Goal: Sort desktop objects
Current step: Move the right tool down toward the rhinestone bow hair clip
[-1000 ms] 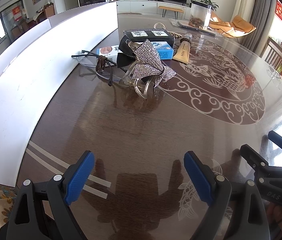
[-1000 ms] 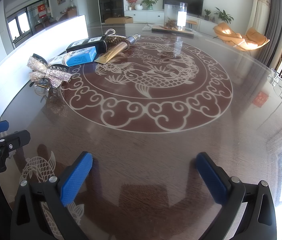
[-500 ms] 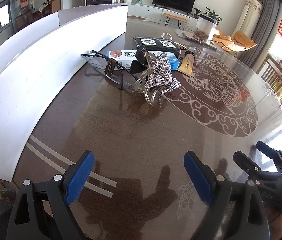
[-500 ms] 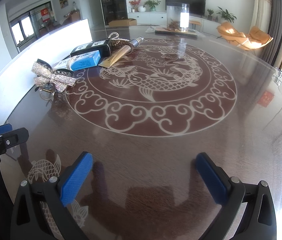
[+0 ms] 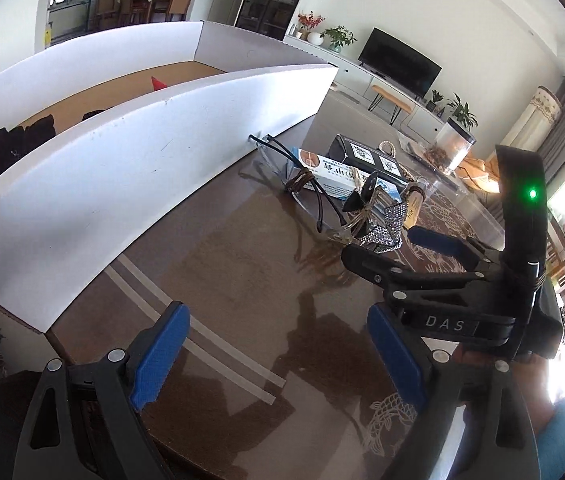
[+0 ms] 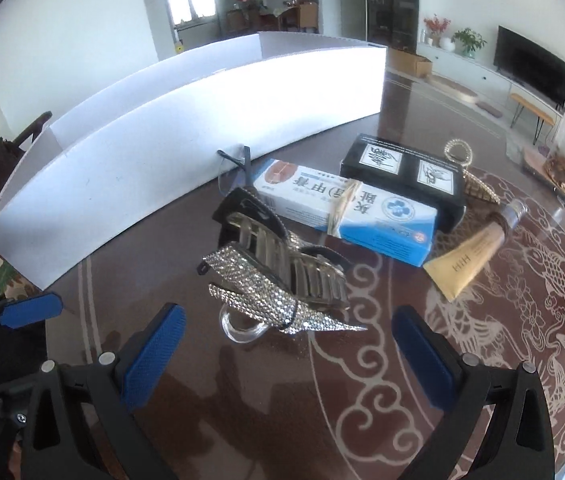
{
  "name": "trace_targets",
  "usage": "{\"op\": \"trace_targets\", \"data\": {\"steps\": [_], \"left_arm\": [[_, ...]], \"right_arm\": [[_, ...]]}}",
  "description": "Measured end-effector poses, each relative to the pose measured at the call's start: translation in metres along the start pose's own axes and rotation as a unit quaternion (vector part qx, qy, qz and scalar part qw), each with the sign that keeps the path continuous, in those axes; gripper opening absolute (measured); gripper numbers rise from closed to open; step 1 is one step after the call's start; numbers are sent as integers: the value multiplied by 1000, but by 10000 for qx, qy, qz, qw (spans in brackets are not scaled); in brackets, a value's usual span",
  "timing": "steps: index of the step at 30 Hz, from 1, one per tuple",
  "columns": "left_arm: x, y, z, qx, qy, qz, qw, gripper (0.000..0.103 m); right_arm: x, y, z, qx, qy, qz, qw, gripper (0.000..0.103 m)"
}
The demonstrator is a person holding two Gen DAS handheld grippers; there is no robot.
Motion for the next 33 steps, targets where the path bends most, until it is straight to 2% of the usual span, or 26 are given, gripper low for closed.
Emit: {"op": "trace_targets", "data": {"steps": [2,6,7,9,11,14,21,23,28,33], "left_arm": [[0,-1,10,-302,245,53,9992,91],[5,-2,21,-687,416,164,9966,91],[7,-1,21,-726,423,209,9962,91],[9,-2,20,-728,441,250,9961,91],[9,-1,17,-665,416,233,9966,91],[9,-1,13,-573,375,218,9974,91],[10,0,14,-538,344,242,9977,91],[11,-1,15,-536,340,253,9977,91],[11,-1,15,-529,338,260,9977,91],[11,-1,15,-537,349,262,9976,91]], "right_arm": [[11,-1,0,-116,20,89,9999,103],[28,2,-10,-193,93,366,9991,102],[30,2,-11,-199,88,402,9990,98],[28,2,-11,-239,111,358,9990,90],[26,0,-10,-223,143,353,9990,74],[25,0,-8,-208,182,388,9989,66],[11,12,-9,125,234,302,9992,57],[1,19,-12,283,214,244,9991,48],[-14,34,-26,586,265,215,9977,39],[-27,49,-39,646,337,212,9971,39]]}}
Point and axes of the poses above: each gripper's, at about its wrist camera, not at the fingertips, and x roughly the way its jaws point, z to its left, y to its underside, the point moved 5 cm from there along x, roughly the way its jaws point, and after that the axes turned 3 degrees about -y, right-handed, at the moved point
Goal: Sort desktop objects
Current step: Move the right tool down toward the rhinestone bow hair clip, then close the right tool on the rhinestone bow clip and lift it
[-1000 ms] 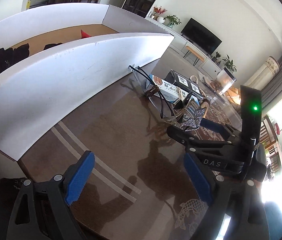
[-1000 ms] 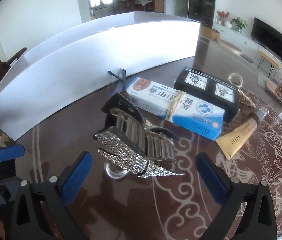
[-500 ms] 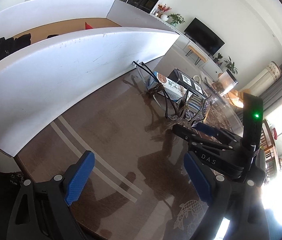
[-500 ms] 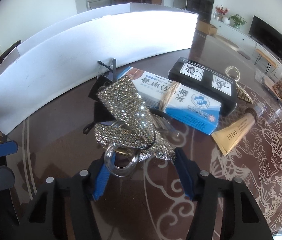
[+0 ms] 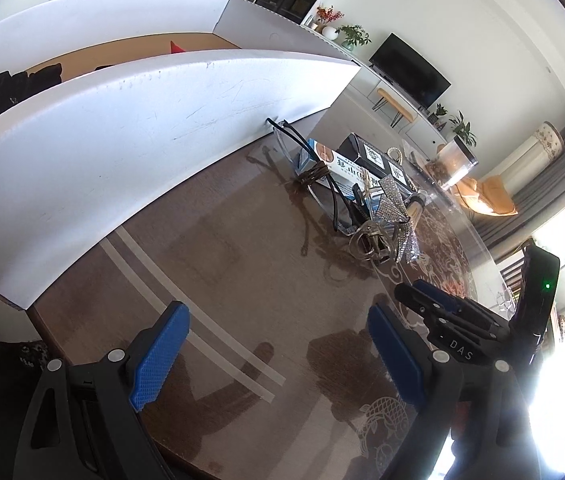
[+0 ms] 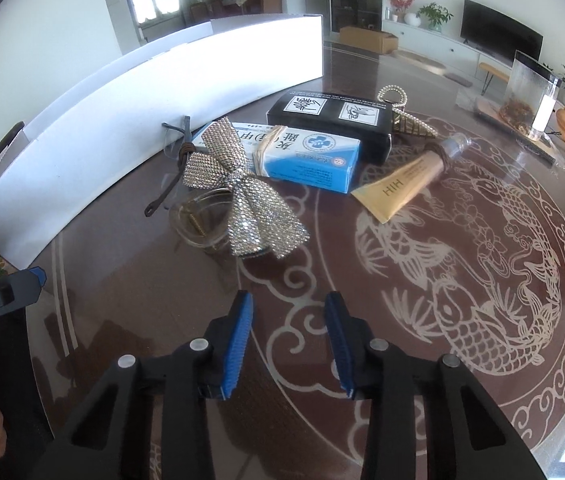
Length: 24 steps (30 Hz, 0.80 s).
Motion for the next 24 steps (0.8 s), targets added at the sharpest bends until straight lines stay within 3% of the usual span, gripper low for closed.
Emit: {"op": "trace_targets", "data": {"steps": [1,3,4,5,15,17,19,22,24], "left_arm": [[0,0,0,-1,1,0,10000,91],[0,0,1,-21,18,-10,10000,91],[-1,0,2,-38,35,-21,10000,91],[-2,0,3,-62,55,-32,10000,91],[-3,2,2,-98,38,-17,9999,91],[-3,2,2,-88,18,-21,10000,91],[-2,1,2,-88,-1,-4,10000,91],[-2,1,3,-103,11,-17,9999,91],[-3,0,4,-134,40,-25,9999,91]], "right_arm": [[-3,1,-2,-17,2,-51,10000,43],[-7,0,-4,-83,67,-147,9998,69],[-9,-1,-5,-143,124,-207,9996,88],[-10,-4,-3,-233,170,-267,9992,94],[14,-48,40,-1525,115,-155,9881,94],[29,-58,44,-1587,183,2,9872,94],[40,-66,46,-1462,-79,139,9891,93],[51,-70,46,-1196,-467,346,9911,64],[52,-67,46,-1148,-539,369,9912,59]]}}
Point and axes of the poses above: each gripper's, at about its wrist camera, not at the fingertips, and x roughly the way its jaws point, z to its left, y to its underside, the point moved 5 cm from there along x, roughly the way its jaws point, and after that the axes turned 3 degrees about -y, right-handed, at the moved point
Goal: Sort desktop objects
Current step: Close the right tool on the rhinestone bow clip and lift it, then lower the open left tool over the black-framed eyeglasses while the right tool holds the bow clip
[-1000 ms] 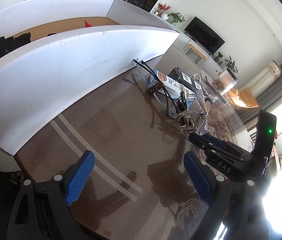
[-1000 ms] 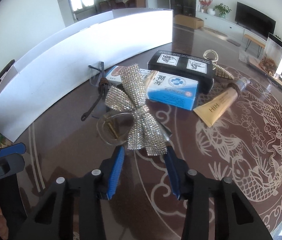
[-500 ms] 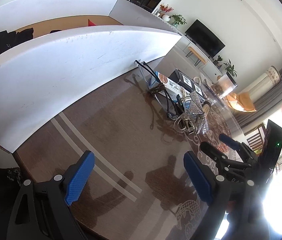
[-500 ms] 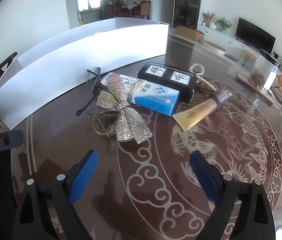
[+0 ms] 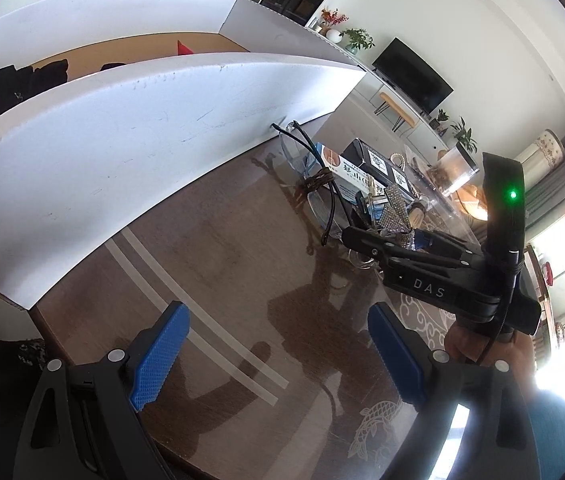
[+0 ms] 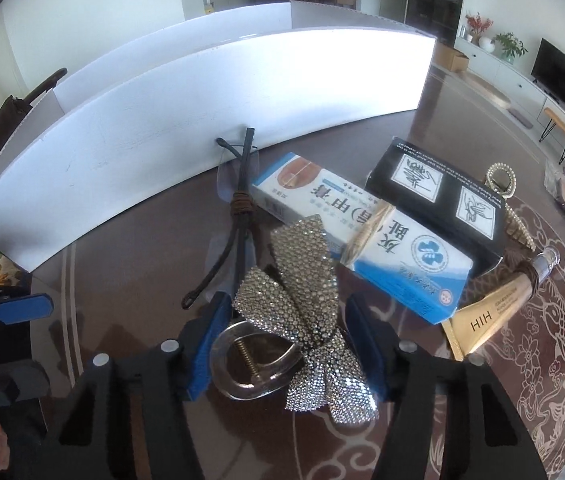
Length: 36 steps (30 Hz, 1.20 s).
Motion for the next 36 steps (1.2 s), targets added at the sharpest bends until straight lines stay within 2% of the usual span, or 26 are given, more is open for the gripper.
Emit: {"op": "trace_targets", "data": {"steps": [7,11,16,21,25,29,30,32,36], "left_arm": [[0,1,-1,-21,72,35,10000,91],[0,2,-1,-13,77,21,10000,91],[0,2,0,-39,94,32,9999,91],[1,2,-1,-23,100,57,9999,91],[2,3,-4,59,68,57,9999,91],[3,5,-14,332,-19,33,9994,91],[3,5,-16,400,-41,18,9992,91],[3,5,-19,490,-74,-9,9988,91],[4,5,-18,493,-68,-1,9988,91]], "right_arm": [[-20,24,-6,266,209,-22,9994,57],[-36,50,-16,531,245,-66,9983,57],[-61,85,-35,980,485,-154,9939,57],[-90,125,-54,1562,797,-309,9840,57],[-112,154,-68,1924,1349,-408,9712,57],[-122,173,-72,2126,1687,-515,9611,58],[-123,177,-72,2157,1715,-517,9599,59],[-118,181,-73,2232,1718,-469,9584,76],[-106,185,-74,2300,1804,-472,9552,88]]}}
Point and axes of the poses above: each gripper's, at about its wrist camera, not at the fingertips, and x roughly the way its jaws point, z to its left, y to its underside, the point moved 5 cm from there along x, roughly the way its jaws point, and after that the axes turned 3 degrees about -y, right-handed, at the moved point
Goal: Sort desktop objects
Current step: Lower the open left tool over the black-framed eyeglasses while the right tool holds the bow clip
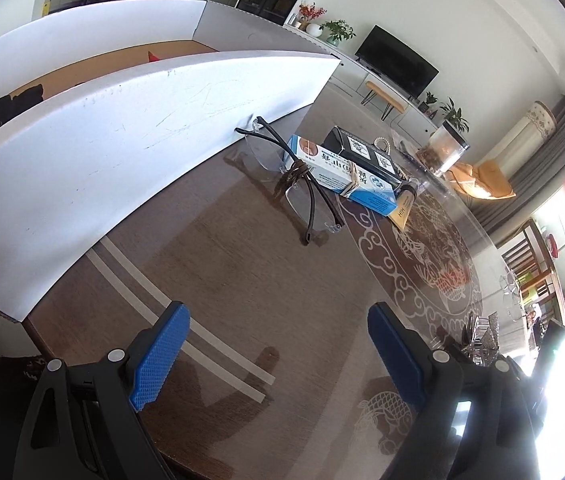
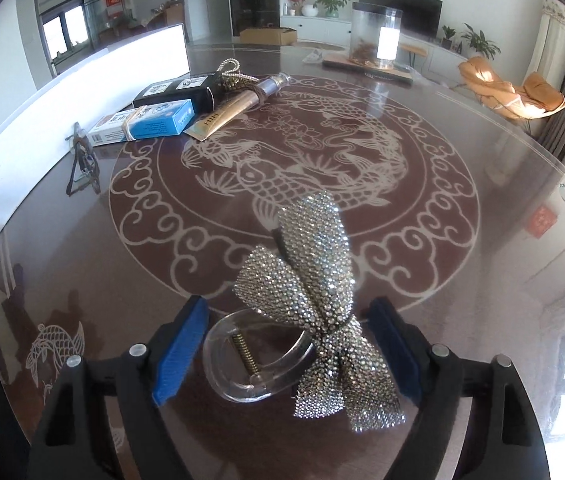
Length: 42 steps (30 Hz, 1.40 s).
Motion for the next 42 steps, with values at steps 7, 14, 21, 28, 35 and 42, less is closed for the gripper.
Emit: {"op": "trace_targets", "data": {"steps": [7,14,21,28,35,42], "left_arm": [[8,2,-4,45,20,174,9998,91],[18,7,-17,382,-135,339,9986,91],[26,12,-28,718,-400,459,9956,91],[36,19,-39,1210,-805,588,9876,91],[46,28,-51,1814,-1483,628,9701,91],[55,25,-54,1601,-1544,503,9737,103]], "right_arm": [[9,-2,-1,142,94,-63,9998,101],[9,-2,0,154,108,-46,9998,103],[9,-2,0,156,110,-47,9998,103],[9,-2,0,159,112,-48,9998,103],[9,-2,0,162,112,-48,9998,103],[10,-2,0,163,114,-47,9998,103]]}}
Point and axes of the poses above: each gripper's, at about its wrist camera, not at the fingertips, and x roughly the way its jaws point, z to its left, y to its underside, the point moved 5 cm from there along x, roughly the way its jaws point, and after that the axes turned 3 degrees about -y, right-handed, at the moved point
